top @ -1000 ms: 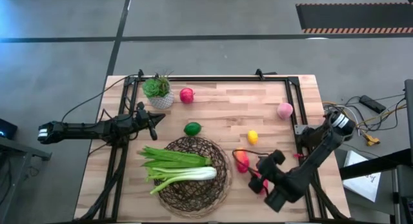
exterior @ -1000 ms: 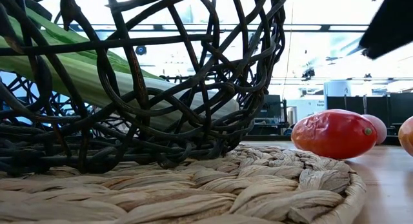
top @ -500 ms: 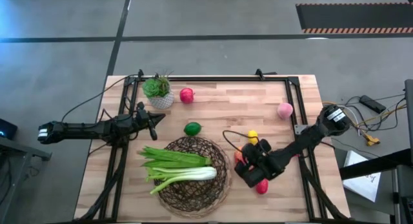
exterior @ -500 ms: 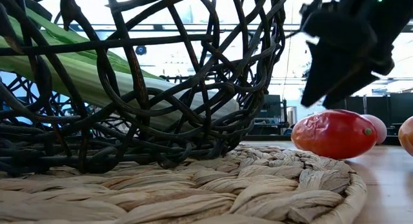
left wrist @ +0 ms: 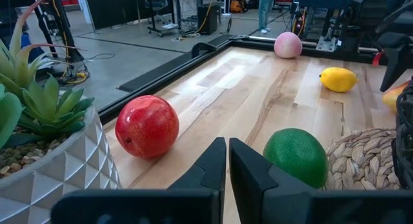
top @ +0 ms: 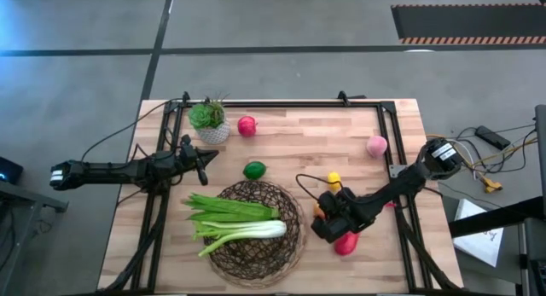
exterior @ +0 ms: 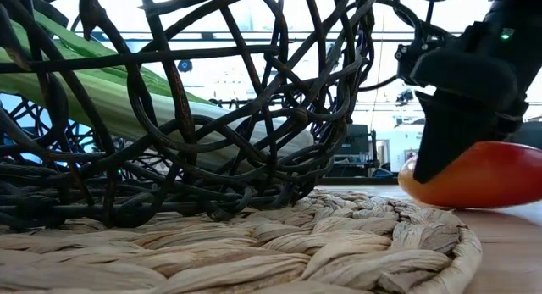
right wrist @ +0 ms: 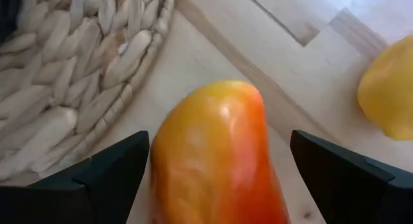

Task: Build produce basket
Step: Put the top mango into the mesh basket

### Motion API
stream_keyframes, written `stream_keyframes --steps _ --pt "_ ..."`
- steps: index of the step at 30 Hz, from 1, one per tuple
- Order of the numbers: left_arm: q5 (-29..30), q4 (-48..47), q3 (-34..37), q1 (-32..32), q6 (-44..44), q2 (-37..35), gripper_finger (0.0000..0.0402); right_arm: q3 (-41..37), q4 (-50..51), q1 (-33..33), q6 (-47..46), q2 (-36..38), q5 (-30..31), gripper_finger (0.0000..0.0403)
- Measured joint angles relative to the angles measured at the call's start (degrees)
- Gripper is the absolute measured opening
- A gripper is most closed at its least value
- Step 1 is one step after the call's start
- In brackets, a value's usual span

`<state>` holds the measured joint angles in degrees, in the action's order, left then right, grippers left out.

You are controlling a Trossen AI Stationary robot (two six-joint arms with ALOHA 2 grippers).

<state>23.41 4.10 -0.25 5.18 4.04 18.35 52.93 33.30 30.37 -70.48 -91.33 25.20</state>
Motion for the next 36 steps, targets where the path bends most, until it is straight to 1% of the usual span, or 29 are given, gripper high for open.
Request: stream_keyframes --steps 4,8,12,17,20,24,29,31,33,36 --pt "0.0 0.0 0.0 0.0 0.0 0.0 0.0004 0.8 1.6 0.1 3.4 0.0 -2.0 0.0345" --pt "0.0 0.0 0.0 0.0 0.0 0.0 0.0004 2.8 4.6 0.1 5.7 0.0 -2.3 0.0324" --pt "0.0 0.0 0.0 0.0 0.0 0.0 0.0004 4.5 5.8 0.1 6.6 0.0 -2.5 0.0318" --pt "0.0 0.0 0.0 0.0 0.0 0.0 0.0004 4.3 5.8 0.1 5.3 0.0 -8.2 0.0315" --pt "0.0 0.0 0.0 0.0 0.0 0.0 0.0004 3.6 5.8 0.1 4.0 -0.1 -8.8 0.0314" --pt "0.0 0.0 0.0 0.0 0.0 0.0 0.0004 3.1 5.7 0.1 3.6 -1.3 -8.7 0.0299" --pt "0.0 0.0 0.0 0.0 0.0 0.0 0.0004 3.2 5.6 0.2 5.3 -2.3 -7.8 0.0256" --pt "0.0 0.0 0.0 0.0 0.0 0.0 0.0004 3.5 5.9 0.3 5.9 -1.9 -6.2 0.0244" --pt "0.0 0.0 0.0 0.0 0.0 0.0 0.0004 4.7 7.3 0.5 7.1 -1.1 -3.9 0.0243" --pt "0.0 0.0 0.0 0.0 0.0 0.0 0.0004 8.6 8.1 0.6 9.4 1.5 -0.1 0.0244"
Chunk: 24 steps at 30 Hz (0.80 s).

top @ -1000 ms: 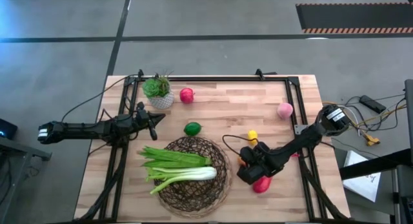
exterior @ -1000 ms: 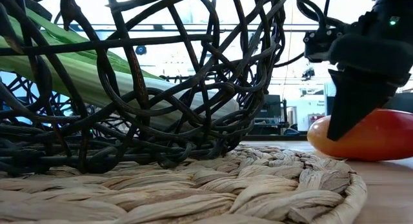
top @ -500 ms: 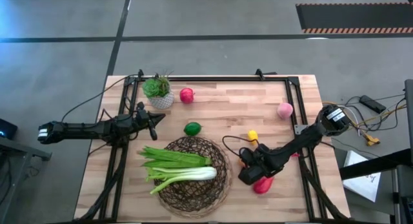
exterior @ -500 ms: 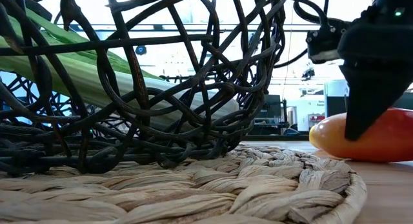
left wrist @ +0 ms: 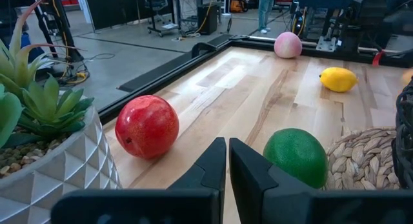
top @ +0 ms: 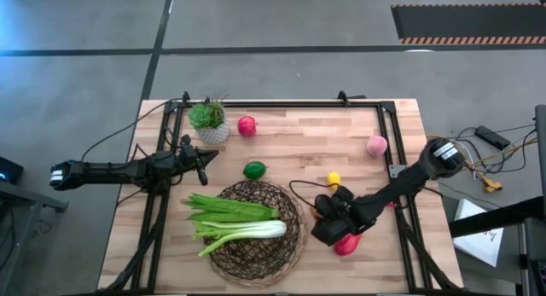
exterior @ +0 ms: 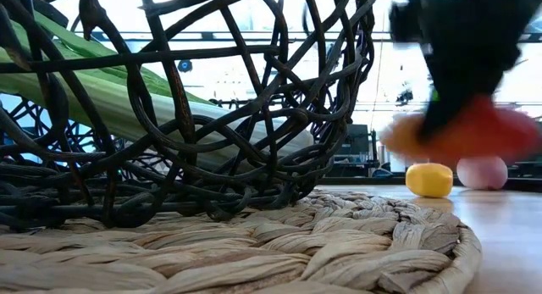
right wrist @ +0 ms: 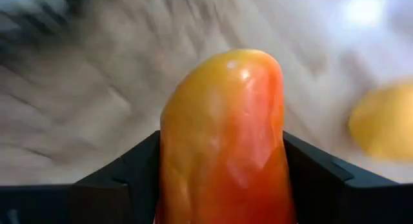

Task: Build produce basket
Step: Put the top mango into the mesh basket

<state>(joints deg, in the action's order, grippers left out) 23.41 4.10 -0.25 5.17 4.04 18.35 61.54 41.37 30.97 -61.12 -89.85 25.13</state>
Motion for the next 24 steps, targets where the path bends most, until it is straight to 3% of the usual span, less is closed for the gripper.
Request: stream_keyframes --steps 5,9,12,18,20,24 --pt "0.0 0.0 0.0 0.0 0.0 0.0 0.0004 8.3 0.2 0.9 9.6 0.9 9.8 0.0253" --pt "0.0 0.0 0.0 0.0 0.0 0.1 0.0004 14.8 -8.4 1.8 23.6 -0.2 15.7 0.0251" --pt "0.0 0.0 0.0 0.0 0.0 0.2 0.0004 17.3 -20.9 1.8 35.4 -3.2 12.9 0.0251" --pt "0.0 0.0 0.0 0.0 0.0 0.5 0.0004 19.9 -48.3 0.2 53.1 -12.8 -4.3 0.0251" --pt "0.0 0.0 0.0 0.0 0.0 0.5 0.0004 22.4 -51.0 -0.5 55.5 -17.2 -7.8 0.0251" --pt "0.0 0.0 0.0 0.0 0.0 0.7 0.0004 30.0 -48.8 -1.9 58.2 -25.3 -8.6 0.0252"
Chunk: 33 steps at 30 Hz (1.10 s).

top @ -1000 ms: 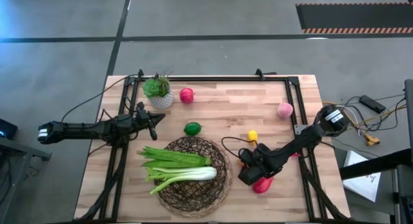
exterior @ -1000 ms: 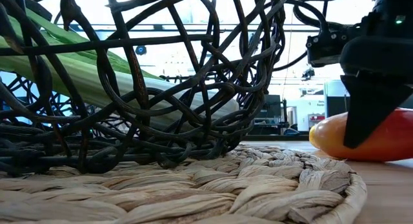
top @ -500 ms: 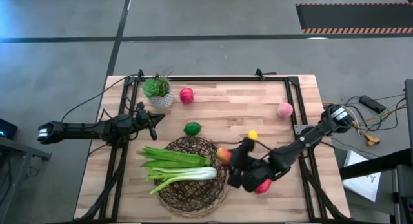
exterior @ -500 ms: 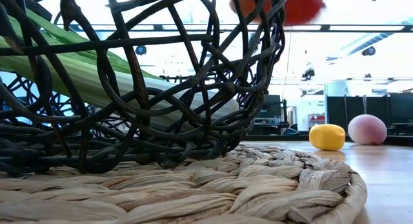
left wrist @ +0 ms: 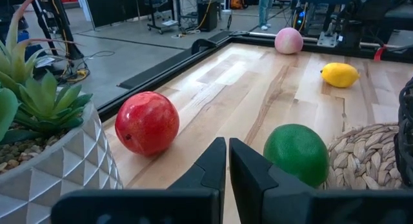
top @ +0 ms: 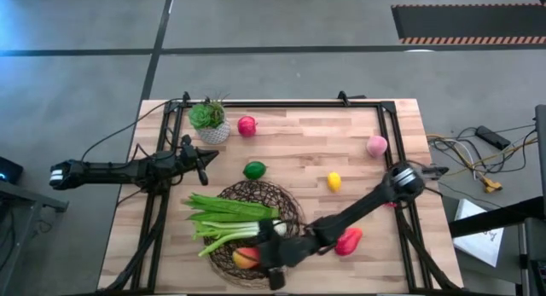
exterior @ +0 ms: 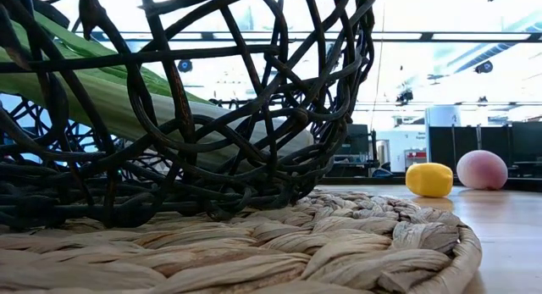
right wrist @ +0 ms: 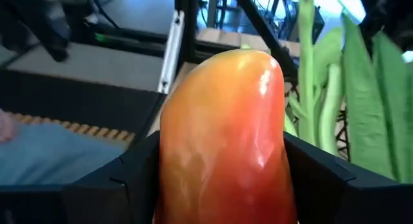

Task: Build produce basket
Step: Put the top mango into the mesh basket, then put the mango into the mesh basket

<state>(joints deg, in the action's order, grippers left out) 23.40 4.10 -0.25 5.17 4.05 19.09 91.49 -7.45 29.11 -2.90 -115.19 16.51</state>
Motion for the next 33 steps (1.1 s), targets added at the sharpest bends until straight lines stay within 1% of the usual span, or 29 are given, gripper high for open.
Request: stream_keyframes --steps 2,5,9,13,16,19,25,30,33 --pt "0.0 0.0 0.0 0.0 0.0 0.0 0.0004 4.5 4.5 -0.7 0.7 -3.4 0.0 0.0256" --pt "0.0 0.0 0.0 0.0 0.0 -0.1 0.0004 11.7 14.4 -1.6 0.4 -7.9 0.0 0.0268" --pt "0.0 0.0 0.0 0.0 0.0 0.0 0.0004 20.6 25.2 -2.1 -0.7 -12.3 0.0 0.0282" --pt "0.0 0.0 0.0 0.0 0.0 0.0 0.0004 27.7 33.3 -2.2 -2.9 -16.1 -0.7 0.0292" --pt "0.0 0.0 0.0 0.0 0.0 -0.1 0.0004 31.6 37.6 -2.4 -4.3 -18.0 -0.8 0.0301" --pt "0.0 0.0 0.0 0.0 0.0 -0.1 0.0004 33.2 38.9 -2.7 -4.1 -18.6 -0.6 0.0315" --pt "0.0 0.0 0.0 0.0 0.0 0.0 0.0004 33.5 39.9 -2.9 -2.2 -17.3 0.6 0.0339" --pt "0.0 0.0 0.0 0.0 0.0 0.0 0.0004 33.3 41.9 -2.4 -2.2 -14.0 4.8 0.034" --pt "0.0 0.0 0.0 0.0 0.0 0.0 0.0004 32.7 42.9 0.0 -2.2 -11.7 8.1 0.0333"
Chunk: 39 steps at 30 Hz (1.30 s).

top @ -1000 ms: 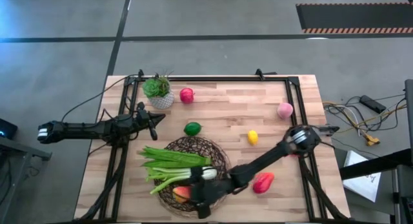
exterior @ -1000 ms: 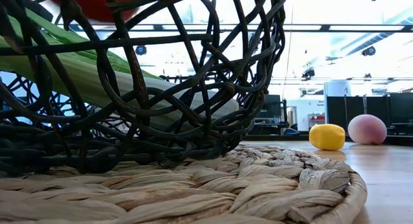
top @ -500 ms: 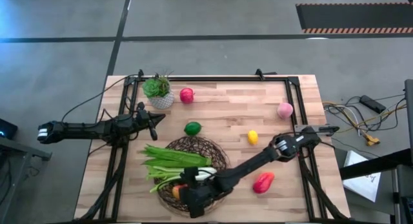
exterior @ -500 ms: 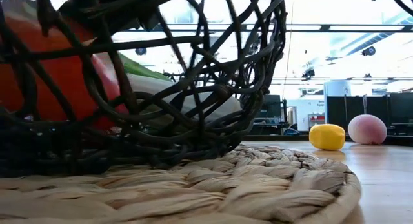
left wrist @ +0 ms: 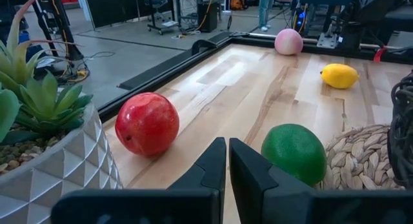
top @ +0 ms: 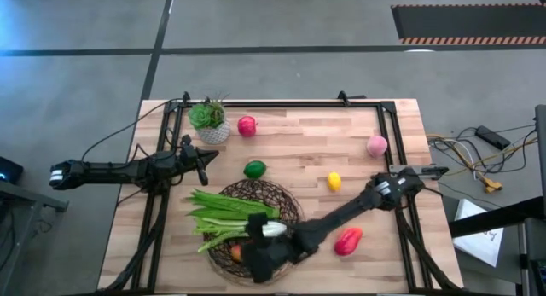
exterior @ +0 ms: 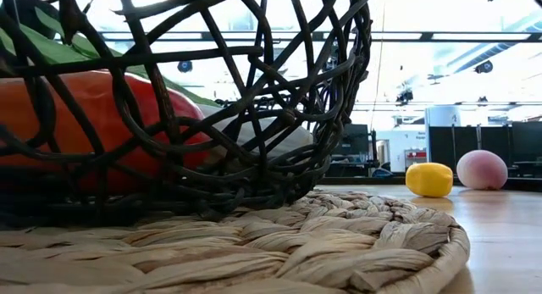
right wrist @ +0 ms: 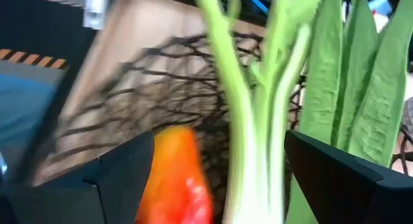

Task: Build produce basket
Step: Put the mango into the mesh basket

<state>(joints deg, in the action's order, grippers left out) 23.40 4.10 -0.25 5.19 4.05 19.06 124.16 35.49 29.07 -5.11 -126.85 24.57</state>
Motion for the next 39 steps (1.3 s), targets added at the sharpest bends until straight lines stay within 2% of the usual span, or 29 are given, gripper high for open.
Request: stream_keyframes --steps 7,11,14,17,18,20,22,25,30,39 --pt "0.0 0.0 0.0 0.0 0.0 0.0 0.0004 -3.4 9.2 8.0 -2.3 5.7 3.0 0.0328" --pt "0.0 0.0 0.0 0.0 0.0 -0.1 0.0004 -5.7 20.3 13.1 -9.0 8.1 4.1 0.0327" --pt "0.0 0.0 0.0 0.0 0.0 0.0 0.0004 -6.7 34.5 16.0 -24.7 9.6 5.1 0.0327" --pt "0.0 0.0 0.0 0.0 0.0 0.0 0.0004 -6.7 53.2 17.2 -42.6 10.5 5.0 0.0327" --pt "0.0 0.0 0.0 0.0 0.0 0.0 0.0004 -7.0 56.0 17.5 -47.9 10.5 4.3 0.0327" --pt "0.0 0.0 0.0 0.0 0.0 0.0 0.0004 -9.6 52.3 17.8 -51.0 11.5 0.3 0.0327" --pt "0.0 0.0 0.0 0.0 0.0 0.0 0.0004 -11.5 49.0 18.4 -48.5 11.8 -5.5 0.0327" --pt "0.0 0.0 0.0 0.0 0.0 0.0 0.0004 -13.5 51.6 18.6 -47.7 12.3 -11.2 0.0327" --pt "0.0 0.0 0.0 0.0 0.0 0.0 0.0004 -18.5 54.2 19.1 -47.2 12.4 -15.5 0.0327" --pt "0.0 0.0 0.0 0.0 0.0 -0.1 0.0004 -32.2 52.4 21.7 -46.0 16.2 -15.2 0.0327"
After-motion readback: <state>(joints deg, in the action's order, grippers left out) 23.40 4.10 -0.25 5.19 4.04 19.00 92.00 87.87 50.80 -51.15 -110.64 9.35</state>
